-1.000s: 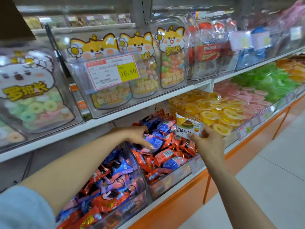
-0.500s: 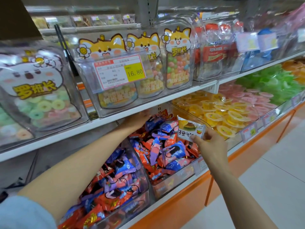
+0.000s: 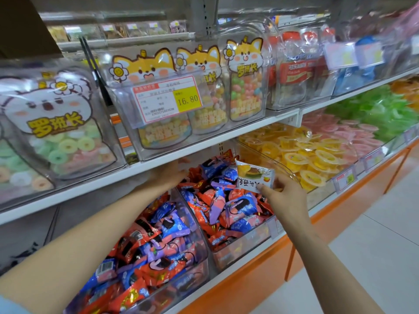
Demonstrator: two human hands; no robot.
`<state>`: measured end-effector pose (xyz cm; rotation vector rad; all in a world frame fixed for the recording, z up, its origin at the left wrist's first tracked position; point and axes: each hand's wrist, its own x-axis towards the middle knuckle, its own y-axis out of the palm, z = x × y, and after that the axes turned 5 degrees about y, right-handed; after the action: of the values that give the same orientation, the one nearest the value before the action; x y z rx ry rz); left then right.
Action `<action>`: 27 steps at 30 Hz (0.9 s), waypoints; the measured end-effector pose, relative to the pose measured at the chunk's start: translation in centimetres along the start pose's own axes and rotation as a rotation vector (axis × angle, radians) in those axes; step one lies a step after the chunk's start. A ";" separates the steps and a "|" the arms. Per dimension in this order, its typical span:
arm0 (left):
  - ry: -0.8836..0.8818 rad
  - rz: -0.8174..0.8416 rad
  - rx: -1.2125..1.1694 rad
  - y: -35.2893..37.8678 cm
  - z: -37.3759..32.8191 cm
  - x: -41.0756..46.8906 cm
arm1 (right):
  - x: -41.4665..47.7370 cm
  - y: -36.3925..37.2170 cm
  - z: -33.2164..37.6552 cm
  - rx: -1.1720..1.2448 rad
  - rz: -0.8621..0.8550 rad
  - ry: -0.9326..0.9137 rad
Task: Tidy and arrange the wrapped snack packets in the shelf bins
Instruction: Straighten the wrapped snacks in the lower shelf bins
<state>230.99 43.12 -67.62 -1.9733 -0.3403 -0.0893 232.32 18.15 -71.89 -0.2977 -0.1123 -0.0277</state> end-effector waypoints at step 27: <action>-0.257 -0.489 -0.532 -7.1 4.0 -29.7 | -11.8 12.3 7.5 -0.249 0.630 -0.439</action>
<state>200.21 43.55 -69.47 -2.3863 -1.0531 -0.2612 220.39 32.23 -69.73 -0.5743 -0.4480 0.6558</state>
